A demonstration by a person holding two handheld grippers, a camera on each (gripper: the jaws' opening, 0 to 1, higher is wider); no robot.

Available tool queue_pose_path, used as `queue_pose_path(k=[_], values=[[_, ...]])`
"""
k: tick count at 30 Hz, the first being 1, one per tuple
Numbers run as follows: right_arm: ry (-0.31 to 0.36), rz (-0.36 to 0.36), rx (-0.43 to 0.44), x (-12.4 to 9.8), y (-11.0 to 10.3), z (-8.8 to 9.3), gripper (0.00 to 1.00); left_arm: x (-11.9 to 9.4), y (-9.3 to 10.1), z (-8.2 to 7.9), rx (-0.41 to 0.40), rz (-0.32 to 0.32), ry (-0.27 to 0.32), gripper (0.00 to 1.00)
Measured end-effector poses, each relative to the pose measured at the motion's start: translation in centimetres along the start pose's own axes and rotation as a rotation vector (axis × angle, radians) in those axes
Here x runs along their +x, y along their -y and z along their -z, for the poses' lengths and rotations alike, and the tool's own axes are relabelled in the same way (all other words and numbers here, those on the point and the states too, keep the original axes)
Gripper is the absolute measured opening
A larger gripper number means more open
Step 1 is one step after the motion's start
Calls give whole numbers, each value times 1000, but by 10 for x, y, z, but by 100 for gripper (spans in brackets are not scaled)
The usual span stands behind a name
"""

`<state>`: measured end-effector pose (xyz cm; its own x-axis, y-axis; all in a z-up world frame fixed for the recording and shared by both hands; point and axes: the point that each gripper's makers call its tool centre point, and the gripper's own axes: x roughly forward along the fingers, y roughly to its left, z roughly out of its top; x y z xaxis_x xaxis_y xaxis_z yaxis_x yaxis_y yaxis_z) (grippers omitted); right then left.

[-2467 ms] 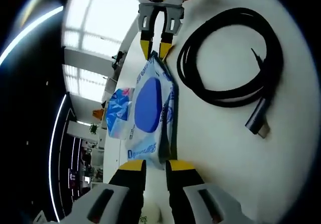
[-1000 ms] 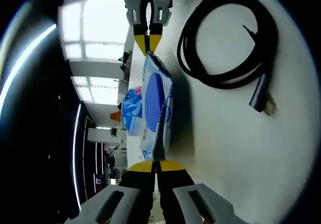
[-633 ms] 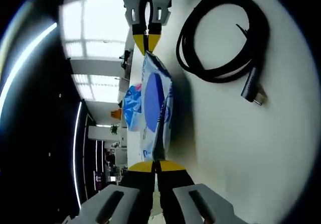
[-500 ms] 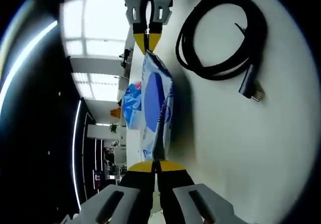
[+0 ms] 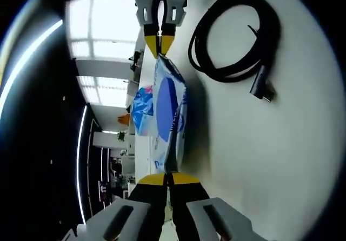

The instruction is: Arrange the tabletop items into an orderly group along one side of the table until the central work area is clear of visible clutter.

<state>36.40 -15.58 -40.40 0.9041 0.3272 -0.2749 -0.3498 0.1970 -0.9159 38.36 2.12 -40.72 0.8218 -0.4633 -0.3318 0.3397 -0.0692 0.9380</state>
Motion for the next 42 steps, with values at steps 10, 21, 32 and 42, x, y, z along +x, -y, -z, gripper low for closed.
queue_pose_path(k=[10, 21, 32, 42], values=[[8, -18, -12, 5, -8, -6, 0, -3, 8, 9, -8, 23, -14, 0], [5, -25, -12, 5, -12, -5, 1, -2, 11, 10, -17, 29, -6, 0], [18, -50, 73, 5, -17, -3, 3, -4, 18, 12, -35, 65, -14, 2], [13, -89, 158, 1, -25, -2, 6, -13, 27, 15, -36, 111, -37, 4]])
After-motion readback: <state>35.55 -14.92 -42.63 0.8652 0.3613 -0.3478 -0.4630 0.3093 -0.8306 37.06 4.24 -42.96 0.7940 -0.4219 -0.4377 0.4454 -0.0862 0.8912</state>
